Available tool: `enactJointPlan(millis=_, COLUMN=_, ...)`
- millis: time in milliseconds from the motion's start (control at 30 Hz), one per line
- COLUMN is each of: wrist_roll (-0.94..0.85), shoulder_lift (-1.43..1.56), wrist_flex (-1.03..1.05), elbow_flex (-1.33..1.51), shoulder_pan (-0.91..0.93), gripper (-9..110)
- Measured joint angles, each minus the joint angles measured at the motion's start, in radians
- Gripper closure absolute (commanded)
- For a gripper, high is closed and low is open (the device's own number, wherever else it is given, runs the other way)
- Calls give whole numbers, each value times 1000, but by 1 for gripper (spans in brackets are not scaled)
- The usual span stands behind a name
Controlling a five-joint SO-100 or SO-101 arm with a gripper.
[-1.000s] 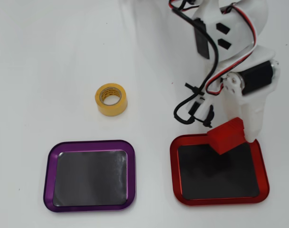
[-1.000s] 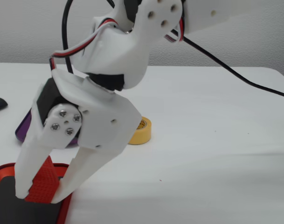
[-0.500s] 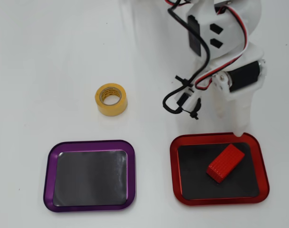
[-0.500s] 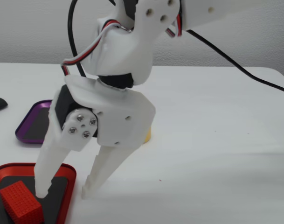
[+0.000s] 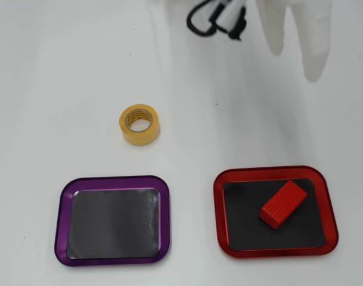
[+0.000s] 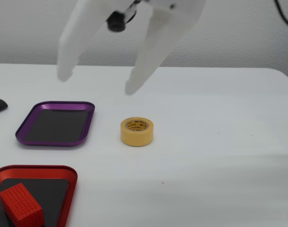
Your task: Grasp a red block and put it in the left red dish.
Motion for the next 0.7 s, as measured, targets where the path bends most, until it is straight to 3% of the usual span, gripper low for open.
enactJointPlan(millis=400, wrist_roll=-5, shoulder_lift=618, wrist_flex=21, elbow_flex=509, shoulder_pan=3, gripper=80)
enactJointPlan(millis=700, wrist_roll=-5, shoulder_lift=1058, wrist_flex=-241, elbow_flex=1200, shoulder_pan=87, gripper=81)
